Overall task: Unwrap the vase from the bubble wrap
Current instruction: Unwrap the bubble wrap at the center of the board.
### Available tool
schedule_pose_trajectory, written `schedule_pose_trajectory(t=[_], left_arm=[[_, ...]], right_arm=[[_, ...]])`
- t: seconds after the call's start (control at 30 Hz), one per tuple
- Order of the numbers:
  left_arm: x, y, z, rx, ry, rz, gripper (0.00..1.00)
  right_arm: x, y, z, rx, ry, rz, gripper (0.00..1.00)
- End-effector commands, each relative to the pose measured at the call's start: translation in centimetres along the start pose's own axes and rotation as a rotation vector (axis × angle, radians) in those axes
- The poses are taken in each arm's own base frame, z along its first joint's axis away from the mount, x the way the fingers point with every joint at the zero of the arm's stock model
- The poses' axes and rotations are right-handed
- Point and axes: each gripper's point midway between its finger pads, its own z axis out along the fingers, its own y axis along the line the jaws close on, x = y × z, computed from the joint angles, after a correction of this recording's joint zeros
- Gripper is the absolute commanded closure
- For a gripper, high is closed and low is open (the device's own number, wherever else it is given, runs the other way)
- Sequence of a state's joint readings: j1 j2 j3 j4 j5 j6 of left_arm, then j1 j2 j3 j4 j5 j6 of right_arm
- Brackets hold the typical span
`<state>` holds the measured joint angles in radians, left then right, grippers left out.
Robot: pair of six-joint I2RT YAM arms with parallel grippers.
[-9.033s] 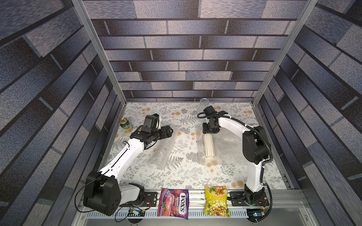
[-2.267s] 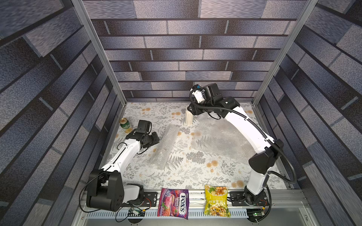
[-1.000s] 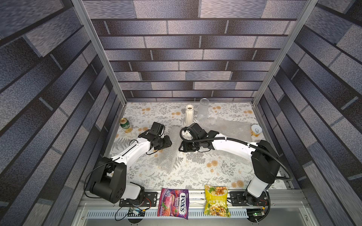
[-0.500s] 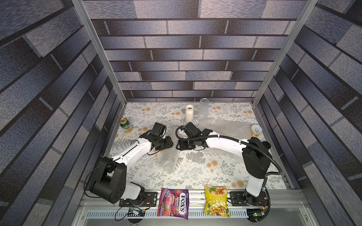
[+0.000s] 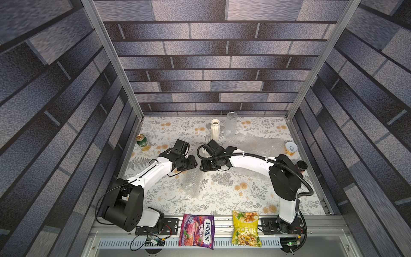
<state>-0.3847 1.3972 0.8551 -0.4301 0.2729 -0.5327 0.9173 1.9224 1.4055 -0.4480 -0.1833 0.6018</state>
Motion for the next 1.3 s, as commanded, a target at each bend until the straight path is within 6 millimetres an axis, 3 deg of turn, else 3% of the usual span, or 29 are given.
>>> schedule_pose_trajectory(t=[0.0, 0.5, 0.77, 1.07, 1.27], left_arm=[[1.4, -0.1, 0.2, 0.005, 0.054, -0.014, 0.51], [1.4, 0.1, 0.2, 0.002, 0.052, -0.011, 0.51], [1.2, -0.1, -0.2, 0.003, 0.042, -0.005, 0.51], [1.0, -0.5, -0.2, 0.013, 0.045, 0.001, 0.5], [1.0, -1.3, -0.3, 0.024, 0.055, 0.018, 0.49]], right_arm=[[1.2, -1.4, 1.1, 0.075, 0.053, -0.007, 0.62], [2.2, -3.6, 1.7, 0.189, 0.117, -0.008, 0.62], [2.0, -3.3, 1.6, 0.188, 0.116, -0.012, 0.63], [0.5, -0.5, 1.2, 0.045, 0.039, -0.006, 0.86], [0.1, -0.5, -0.1, 0.042, -0.015, -0.015, 0.97]])
